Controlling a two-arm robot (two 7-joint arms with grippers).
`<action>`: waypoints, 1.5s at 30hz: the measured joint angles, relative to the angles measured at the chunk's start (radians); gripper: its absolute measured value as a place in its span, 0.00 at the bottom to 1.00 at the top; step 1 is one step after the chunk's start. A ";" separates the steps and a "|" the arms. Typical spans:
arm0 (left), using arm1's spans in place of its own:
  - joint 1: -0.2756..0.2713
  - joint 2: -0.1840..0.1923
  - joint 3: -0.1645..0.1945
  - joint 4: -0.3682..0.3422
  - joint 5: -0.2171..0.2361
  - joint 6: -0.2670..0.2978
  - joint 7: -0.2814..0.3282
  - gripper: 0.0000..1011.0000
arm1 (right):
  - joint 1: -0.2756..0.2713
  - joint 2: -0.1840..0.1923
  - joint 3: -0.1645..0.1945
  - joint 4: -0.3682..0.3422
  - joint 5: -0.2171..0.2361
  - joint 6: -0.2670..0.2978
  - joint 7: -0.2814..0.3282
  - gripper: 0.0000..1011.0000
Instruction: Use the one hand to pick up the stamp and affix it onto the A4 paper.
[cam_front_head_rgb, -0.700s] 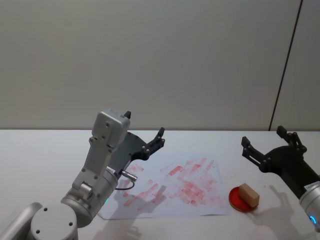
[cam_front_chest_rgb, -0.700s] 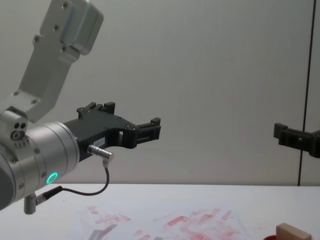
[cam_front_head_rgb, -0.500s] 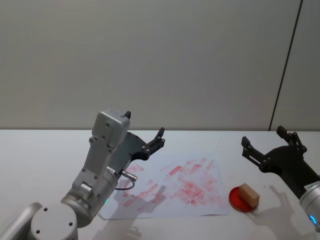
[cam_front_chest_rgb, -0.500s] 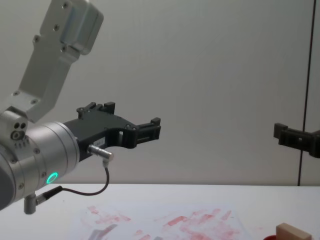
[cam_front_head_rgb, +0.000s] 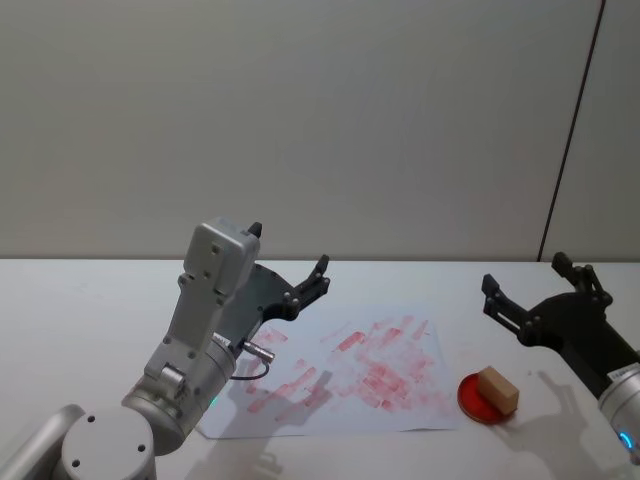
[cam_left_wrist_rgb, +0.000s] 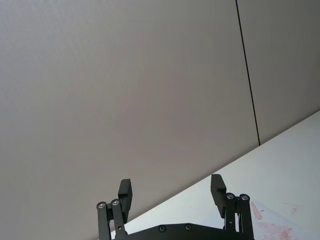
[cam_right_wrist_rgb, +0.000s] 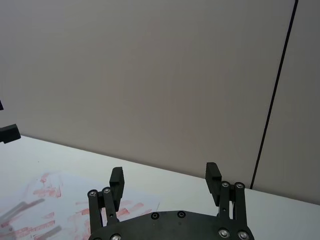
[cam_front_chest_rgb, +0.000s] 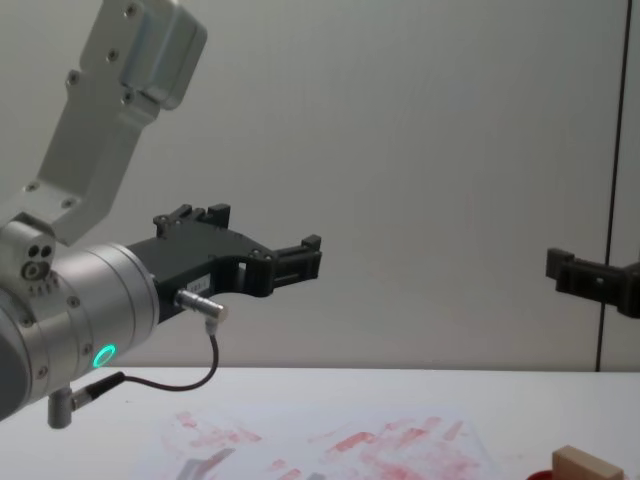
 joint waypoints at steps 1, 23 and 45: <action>0.000 0.000 0.000 0.000 0.000 0.000 0.000 0.99 | 0.000 0.001 0.000 0.001 -0.001 0.002 0.005 0.99; 0.000 0.000 0.000 0.000 0.000 0.000 0.000 0.99 | -0.006 0.033 -0.005 0.054 -0.032 0.093 0.144 0.99; 0.000 0.000 0.000 0.000 0.000 0.000 0.000 0.99 | 0.011 0.046 -0.006 0.142 -0.054 0.168 0.230 0.99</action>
